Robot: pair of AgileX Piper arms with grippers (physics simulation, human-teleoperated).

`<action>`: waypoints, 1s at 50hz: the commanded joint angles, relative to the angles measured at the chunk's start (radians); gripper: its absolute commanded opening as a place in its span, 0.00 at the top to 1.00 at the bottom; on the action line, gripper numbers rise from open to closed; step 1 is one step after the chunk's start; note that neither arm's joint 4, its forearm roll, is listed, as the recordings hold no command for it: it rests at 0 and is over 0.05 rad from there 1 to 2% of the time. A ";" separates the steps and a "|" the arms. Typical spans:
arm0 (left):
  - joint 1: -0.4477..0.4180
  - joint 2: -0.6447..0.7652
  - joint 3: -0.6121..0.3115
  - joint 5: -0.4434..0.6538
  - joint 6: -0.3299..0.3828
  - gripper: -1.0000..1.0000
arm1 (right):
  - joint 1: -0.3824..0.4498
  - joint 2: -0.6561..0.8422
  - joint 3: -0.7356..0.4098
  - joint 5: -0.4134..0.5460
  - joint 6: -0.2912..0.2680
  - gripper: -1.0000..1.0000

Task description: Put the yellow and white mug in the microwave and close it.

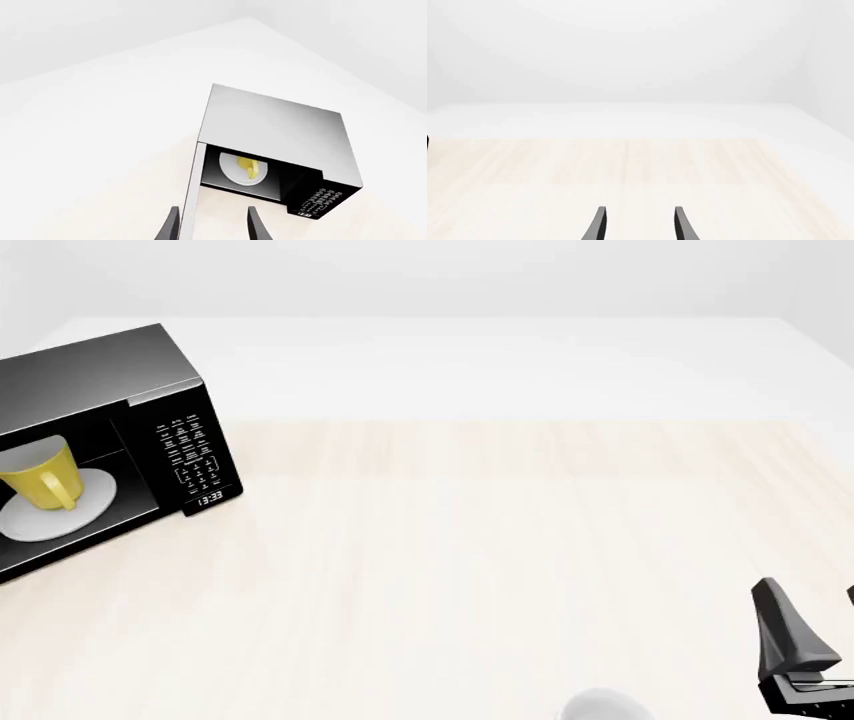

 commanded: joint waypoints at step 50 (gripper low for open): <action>0.486 0.211 0.070 -0.167 0.128 0.00 | 0.000 0.000 0.000 0.000 0.000 0.00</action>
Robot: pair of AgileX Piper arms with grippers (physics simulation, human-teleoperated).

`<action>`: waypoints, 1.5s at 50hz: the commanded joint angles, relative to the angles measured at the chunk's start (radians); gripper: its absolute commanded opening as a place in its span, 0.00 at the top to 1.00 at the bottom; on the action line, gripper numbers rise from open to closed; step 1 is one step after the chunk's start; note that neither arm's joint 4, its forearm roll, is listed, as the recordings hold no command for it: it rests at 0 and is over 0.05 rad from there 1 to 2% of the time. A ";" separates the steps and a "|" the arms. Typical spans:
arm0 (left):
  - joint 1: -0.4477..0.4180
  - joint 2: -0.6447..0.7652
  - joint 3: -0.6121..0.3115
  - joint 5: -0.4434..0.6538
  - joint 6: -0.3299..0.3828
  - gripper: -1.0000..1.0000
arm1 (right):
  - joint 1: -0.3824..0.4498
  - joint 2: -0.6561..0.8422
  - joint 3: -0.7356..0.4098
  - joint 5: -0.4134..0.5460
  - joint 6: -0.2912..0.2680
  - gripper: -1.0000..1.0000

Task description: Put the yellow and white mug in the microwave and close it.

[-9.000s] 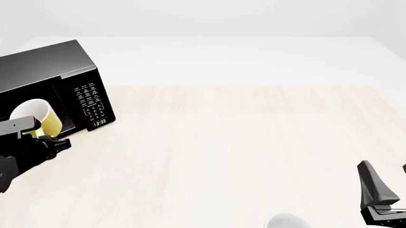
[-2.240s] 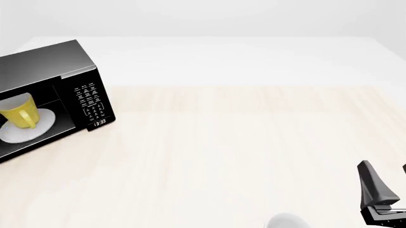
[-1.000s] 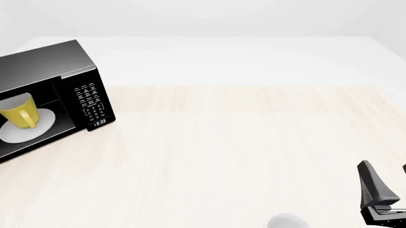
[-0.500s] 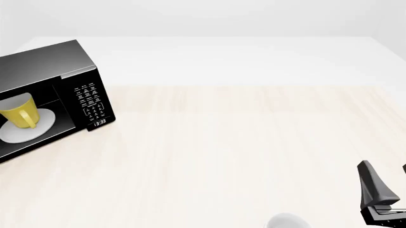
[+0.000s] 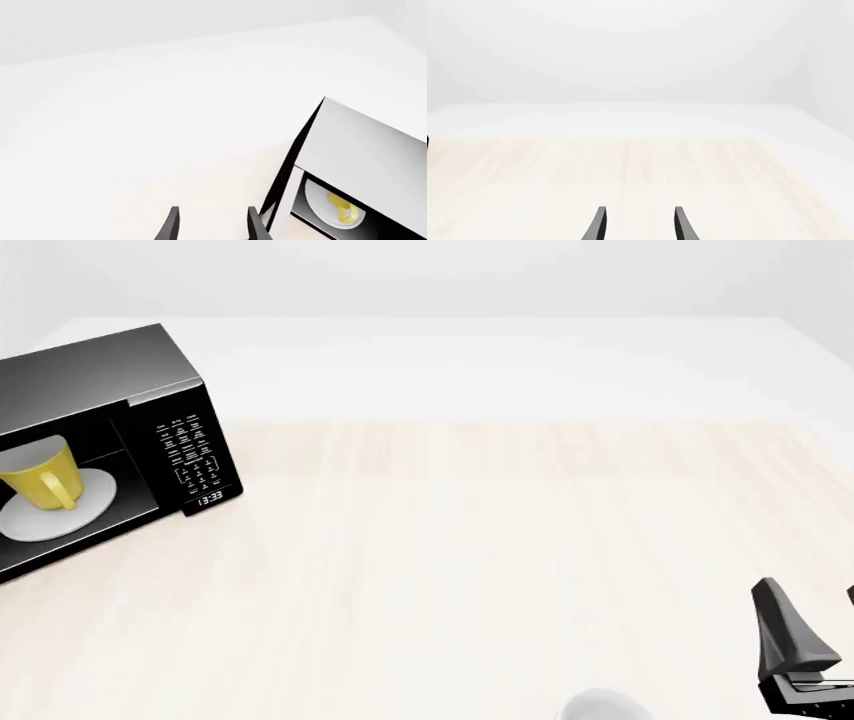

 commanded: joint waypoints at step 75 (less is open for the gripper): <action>-0.028 0.232 0.308 -0.264 0.179 0.00 | 0.000 0.000 0.000 0.000 0.000 0.00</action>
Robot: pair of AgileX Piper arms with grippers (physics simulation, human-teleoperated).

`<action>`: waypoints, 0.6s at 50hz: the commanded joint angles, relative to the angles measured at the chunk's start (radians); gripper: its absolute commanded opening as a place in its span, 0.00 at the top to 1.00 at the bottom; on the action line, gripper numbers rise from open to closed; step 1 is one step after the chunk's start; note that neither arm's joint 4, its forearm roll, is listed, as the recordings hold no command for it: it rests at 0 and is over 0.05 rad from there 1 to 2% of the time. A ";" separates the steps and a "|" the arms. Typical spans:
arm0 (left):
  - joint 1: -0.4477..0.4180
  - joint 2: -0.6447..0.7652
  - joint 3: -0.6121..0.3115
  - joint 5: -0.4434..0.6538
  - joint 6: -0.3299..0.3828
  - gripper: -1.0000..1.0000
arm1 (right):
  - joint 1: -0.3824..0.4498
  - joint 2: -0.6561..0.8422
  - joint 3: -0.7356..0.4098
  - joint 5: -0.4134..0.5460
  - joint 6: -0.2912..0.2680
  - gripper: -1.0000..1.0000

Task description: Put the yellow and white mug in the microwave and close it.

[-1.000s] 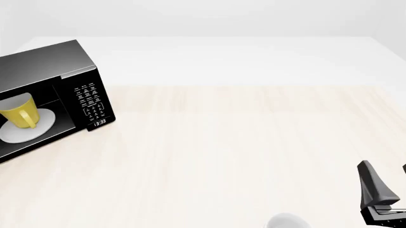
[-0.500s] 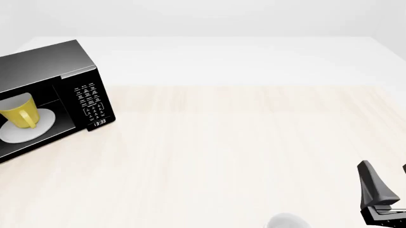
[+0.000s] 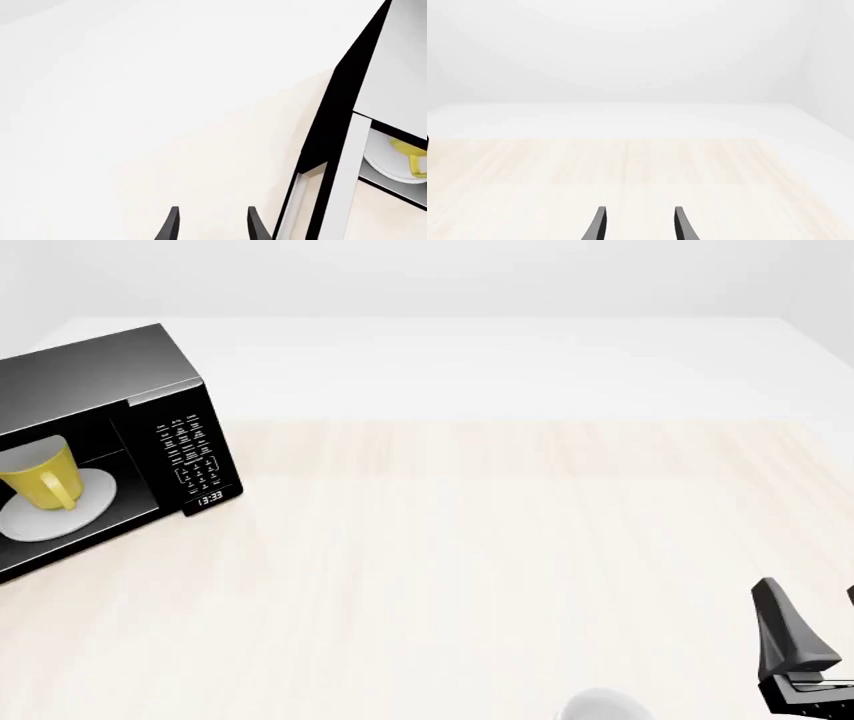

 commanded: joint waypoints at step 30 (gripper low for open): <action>-0.188 0.172 0.014 -0.098 0.005 0.00 | 0.000 0.000 0.000 0.000 0.000 0.00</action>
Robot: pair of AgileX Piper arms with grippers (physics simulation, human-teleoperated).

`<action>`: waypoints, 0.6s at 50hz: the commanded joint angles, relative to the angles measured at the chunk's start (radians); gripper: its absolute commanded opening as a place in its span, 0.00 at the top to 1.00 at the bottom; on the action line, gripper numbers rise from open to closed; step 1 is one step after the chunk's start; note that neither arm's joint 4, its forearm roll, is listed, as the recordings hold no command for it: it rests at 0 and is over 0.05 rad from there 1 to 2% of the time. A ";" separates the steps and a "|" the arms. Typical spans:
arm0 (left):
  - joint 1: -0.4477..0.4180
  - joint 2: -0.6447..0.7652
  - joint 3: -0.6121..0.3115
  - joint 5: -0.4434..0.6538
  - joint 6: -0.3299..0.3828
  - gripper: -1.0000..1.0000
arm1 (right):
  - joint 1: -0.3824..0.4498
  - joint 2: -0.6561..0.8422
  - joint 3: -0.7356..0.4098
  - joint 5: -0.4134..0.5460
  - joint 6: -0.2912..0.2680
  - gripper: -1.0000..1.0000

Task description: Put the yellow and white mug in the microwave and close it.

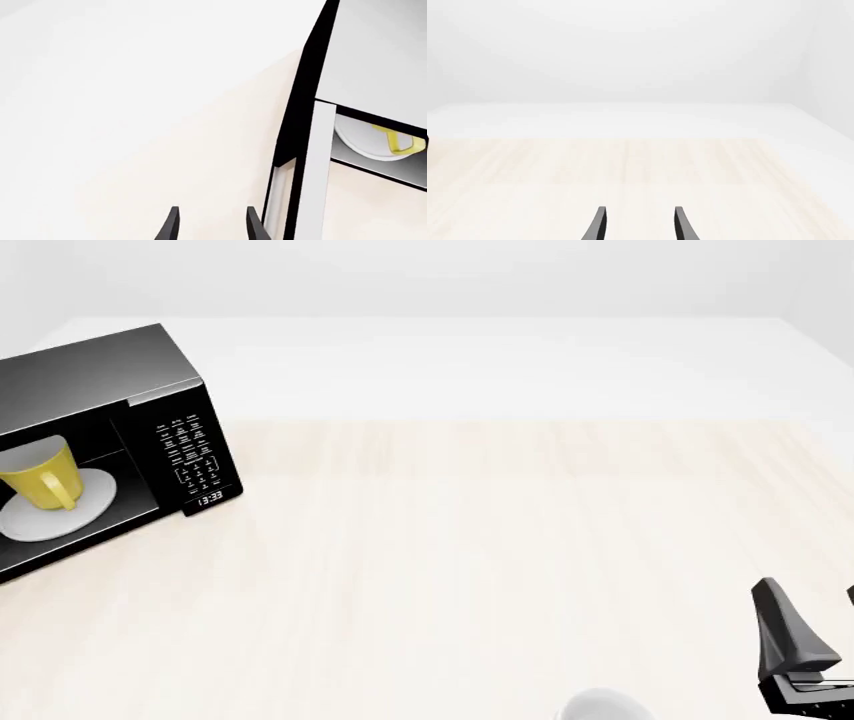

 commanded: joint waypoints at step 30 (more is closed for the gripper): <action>-0.225 0.173 -0.027 -0.053 -0.062 0.00 | 0.000 0.000 0.000 0.000 0.000 0.00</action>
